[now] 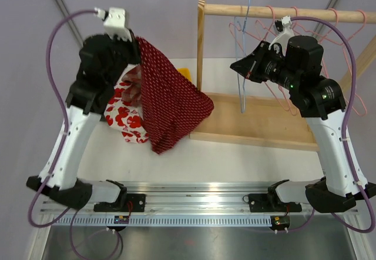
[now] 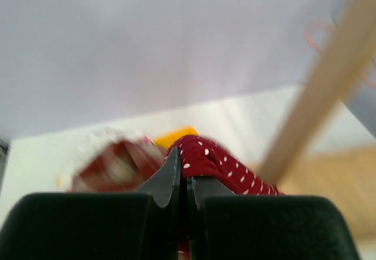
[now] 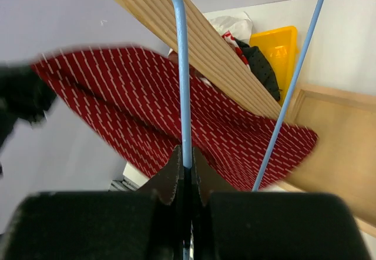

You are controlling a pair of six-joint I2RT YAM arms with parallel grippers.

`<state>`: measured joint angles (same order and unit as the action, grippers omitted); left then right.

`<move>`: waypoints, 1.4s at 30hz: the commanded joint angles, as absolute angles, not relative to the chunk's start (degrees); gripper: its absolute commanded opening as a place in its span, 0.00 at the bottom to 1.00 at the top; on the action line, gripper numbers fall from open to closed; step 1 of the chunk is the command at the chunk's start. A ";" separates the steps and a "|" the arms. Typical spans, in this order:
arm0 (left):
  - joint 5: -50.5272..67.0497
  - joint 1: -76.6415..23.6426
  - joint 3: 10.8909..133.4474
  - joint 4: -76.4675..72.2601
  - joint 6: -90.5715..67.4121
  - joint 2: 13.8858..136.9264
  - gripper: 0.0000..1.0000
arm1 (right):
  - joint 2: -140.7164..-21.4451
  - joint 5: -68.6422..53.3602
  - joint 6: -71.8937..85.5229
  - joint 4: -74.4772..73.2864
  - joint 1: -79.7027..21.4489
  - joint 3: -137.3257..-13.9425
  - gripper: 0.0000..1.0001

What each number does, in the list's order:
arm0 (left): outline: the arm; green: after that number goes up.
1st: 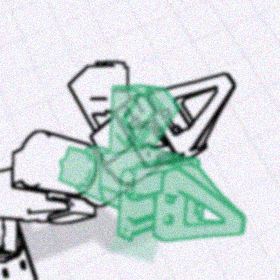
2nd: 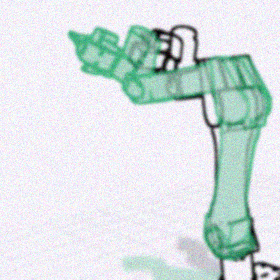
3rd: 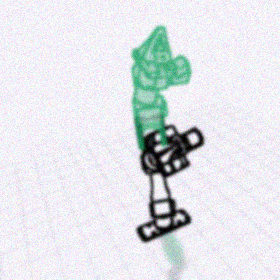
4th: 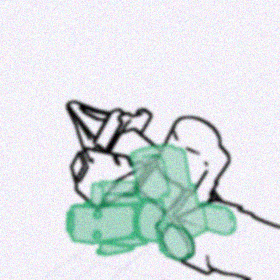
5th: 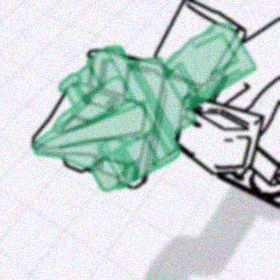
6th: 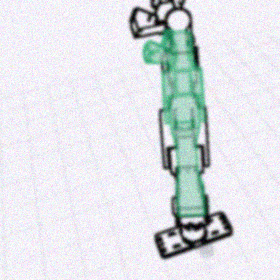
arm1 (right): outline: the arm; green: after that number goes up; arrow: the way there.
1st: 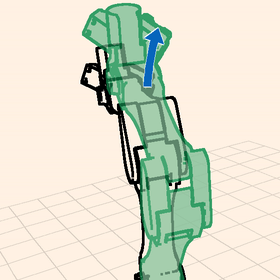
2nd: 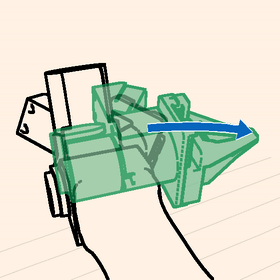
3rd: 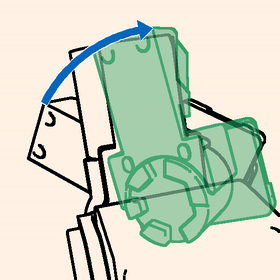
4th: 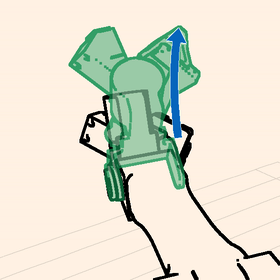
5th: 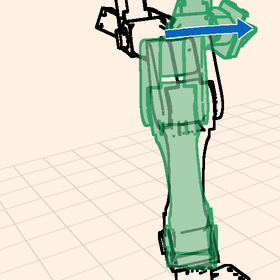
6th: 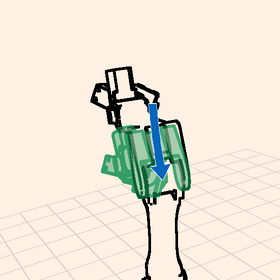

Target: Remove the skirt from the hanger

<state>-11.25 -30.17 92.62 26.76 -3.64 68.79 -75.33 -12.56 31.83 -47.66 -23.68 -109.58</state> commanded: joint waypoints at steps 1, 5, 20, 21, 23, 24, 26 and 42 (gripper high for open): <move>4.90 -19.97 111.18 33.30 -2.37 80.82 0.00 | -73.21 -10.90 32.26 -42.80 -23.73 -108.64 0.00; 9.74 -12.41 118.83 35.60 -5.88 94.11 0.00 | -72.86 -10.64 32.61 -42.63 -23.73 -107.32 0.00; 10.38 -9.14 94.31 25.50 -15.12 101.98 0.99 | -73.21 -9.93 32.34 -42.72 -23.73 -106.70 0.00; 9.50 -9.23 94.05 25.31 -15.12 100.30 0.99 | -73.47 -9.76 32.34 -42.80 -23.73 -106.70 0.00; 5.12 -9.23 94.30 25.57 -15.12 94.87 0.99 | -74.00 -9.58 32.52 -42.89 -23.82 -106.79 0.00; 5.10 -9.23 94.48 26.01 -15.12 92.83 0.99 | -74.26 -9.58 32.52 -43.06 -23.82 -106.79 0.00; 3.87 -9.23 94.83 26.72 -14.50 87.84 0.99 | -74.44 -9.84 32.87 -43.15 -23.73 -106.18 0.00; 4.39 -9.40 99.84 35.07 -12.39 70.93 0.99 | -72.69 -9.49 35.16 -44.21 -23.82 -104.68 0.99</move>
<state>4.71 -9.47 99.61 33.43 -13.37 72.93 -75.07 -10.96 35.20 -45.34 -23.68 -103.83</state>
